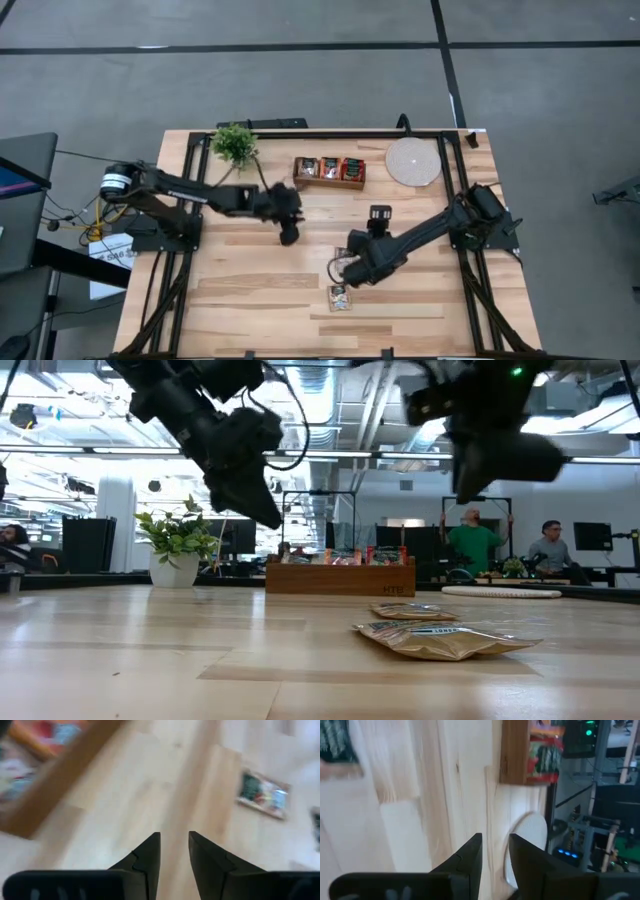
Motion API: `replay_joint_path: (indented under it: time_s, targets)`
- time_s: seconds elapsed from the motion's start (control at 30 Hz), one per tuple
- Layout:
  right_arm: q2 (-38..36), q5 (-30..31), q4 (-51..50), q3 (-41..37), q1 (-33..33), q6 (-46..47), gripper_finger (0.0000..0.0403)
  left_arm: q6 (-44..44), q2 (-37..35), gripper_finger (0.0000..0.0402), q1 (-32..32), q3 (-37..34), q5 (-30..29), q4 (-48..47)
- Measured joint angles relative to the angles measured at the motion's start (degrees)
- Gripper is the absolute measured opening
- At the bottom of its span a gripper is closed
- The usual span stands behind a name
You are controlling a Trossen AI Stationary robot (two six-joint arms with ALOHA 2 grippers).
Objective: Pick & Place Tea
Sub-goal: Put the brown tea bag into the left section of the wooden organizer
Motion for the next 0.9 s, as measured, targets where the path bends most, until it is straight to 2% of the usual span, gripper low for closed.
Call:
replay_joint_path:
  time_s: [0.17,0.27,0.33,0.43,0.6,0.7,0.9]
  targets:
    - [0.0,-0.16,-5.52,-0.02,4.7,7.48,0.009,-1.23,5.54,0.0092,-7.1,0.02,-3.07,11.79]
    - [-0.21,-0.18,-7.24,-0.02,7.61,11.59,0.009,-1.16,9.34,0.0091,-8.89,0.69,-3.44,19.23]
    - [-0.88,-0.21,-7.5,-0.22,9.48,13.51,0.009,-1.18,11.77,0.0091,-9.19,2.47,-3.47,20.14]
    - [-3.71,-0.16,-7.03,-2.72,12.08,15.8,0.009,-0.74,15.73,0.0091,-9.16,6.89,-3.51,19.77]
    - [-12.86,-0.14,-6.09,-10.98,16.42,27.22,0.009,2.88,22.88,0.0091,-9.12,16.32,-3.25,12.36]
    - [-19.4,-0.08,-1.26,-16.48,20.03,31.44,0.009,3.93,26.5,0.0091,-9.09,21.04,-3.26,7.68]
    - [-31.62,2.4,13.92,-27.35,26.64,32.48,0.009,5.6,30.35,0.0091,-8.81,26.25,-2.11,4.65]
